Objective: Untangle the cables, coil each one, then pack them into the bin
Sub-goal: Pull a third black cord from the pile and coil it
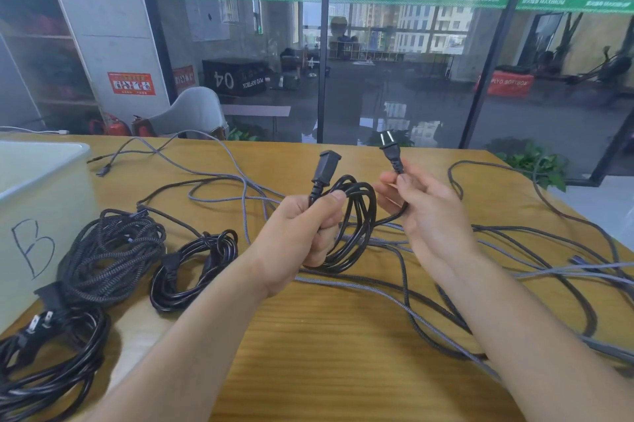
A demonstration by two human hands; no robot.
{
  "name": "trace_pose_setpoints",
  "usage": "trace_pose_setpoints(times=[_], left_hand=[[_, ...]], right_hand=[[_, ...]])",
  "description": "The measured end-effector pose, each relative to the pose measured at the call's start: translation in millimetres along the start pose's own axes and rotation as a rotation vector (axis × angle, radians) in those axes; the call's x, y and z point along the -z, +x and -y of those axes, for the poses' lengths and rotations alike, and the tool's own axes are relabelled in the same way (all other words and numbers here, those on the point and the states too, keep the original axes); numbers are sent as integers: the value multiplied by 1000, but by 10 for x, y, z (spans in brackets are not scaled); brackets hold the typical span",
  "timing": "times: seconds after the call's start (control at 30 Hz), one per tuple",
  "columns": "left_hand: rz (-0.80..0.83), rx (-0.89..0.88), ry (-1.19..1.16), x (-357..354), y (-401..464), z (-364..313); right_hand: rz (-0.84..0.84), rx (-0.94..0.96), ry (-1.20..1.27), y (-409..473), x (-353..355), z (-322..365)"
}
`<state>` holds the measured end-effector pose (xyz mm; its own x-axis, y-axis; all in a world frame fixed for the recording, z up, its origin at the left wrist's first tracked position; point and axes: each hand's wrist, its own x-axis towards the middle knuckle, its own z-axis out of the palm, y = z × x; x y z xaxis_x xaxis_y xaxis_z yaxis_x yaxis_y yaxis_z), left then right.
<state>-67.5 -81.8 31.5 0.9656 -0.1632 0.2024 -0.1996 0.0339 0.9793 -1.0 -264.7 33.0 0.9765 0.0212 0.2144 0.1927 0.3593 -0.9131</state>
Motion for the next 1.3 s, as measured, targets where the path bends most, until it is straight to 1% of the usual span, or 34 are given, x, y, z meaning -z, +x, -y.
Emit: trace_pose_setpoints(times=[0.03, 0.13, 0.17, 0.2, 0.27, 0.33, 0.4, 0.43, 0.53, 0.6, 0.7, 0.83, 0.9, 0.97, 1.07, 1.13, 1.23, 1.3], left_hand=[[11, -6, -12, -26, 1, 15], [53, -13, -37, -132, -2, 44], [67, -12, -40, -165, -3, 50], [75, -11, -39, -191, -4, 52], [73, -4, -33, -209, -8, 49], [58, 13, -27, -195, -6, 48], [44, 29, -15, -181, -3, 50], [39, 34, -10, -179, -1, 51], [27, 28, 17, -199, -3, 48], [8, 4, 43, -211, -11, 39], [-56, -23, 70, -208, -27, 23], [-113, -55, 165, -156, 0, 38], [-86, -56, 230, -125, 17, 36], [-42, -28, 267, -97, 20, 25], [-30, 5, 290, -120, 1, 13], [-92, -40, 308, -202, 6, 48], [-262, -262, 335, -343, 5, 113], [-365, -370, 425, -356, 7, 161]], right_hand=[[-42, 0, -21, -46, -50, -17], [-145, 124, -316, -139, -150, -147], [-156, 146, -354, -166, -181, -169], [-158, 154, -362, -183, -197, -170], [-104, 126, -261, -202, -207, -134], [43, 108, -165, -238, -204, -102], [182, 101, -179, -273, -222, -103], [199, 104, -196, -282, -237, -109], [105, 188, -197, -269, -269, -143], [44, 208, -166, -284, -291, -159], [46, 127, -102, -318, -298, -186], [141, 91, -89, -314, -270, -166], [189, 56, -98, -305, -254, -129], [228, -20, -110, -303, -238, -99], [202, -84, -210, -300, -265, -91], [104, -55, -195, -310, -315, -88], [-11, 27, -102, -316, -362, -89], [-54, 24, -63, -318, -371, -97]])
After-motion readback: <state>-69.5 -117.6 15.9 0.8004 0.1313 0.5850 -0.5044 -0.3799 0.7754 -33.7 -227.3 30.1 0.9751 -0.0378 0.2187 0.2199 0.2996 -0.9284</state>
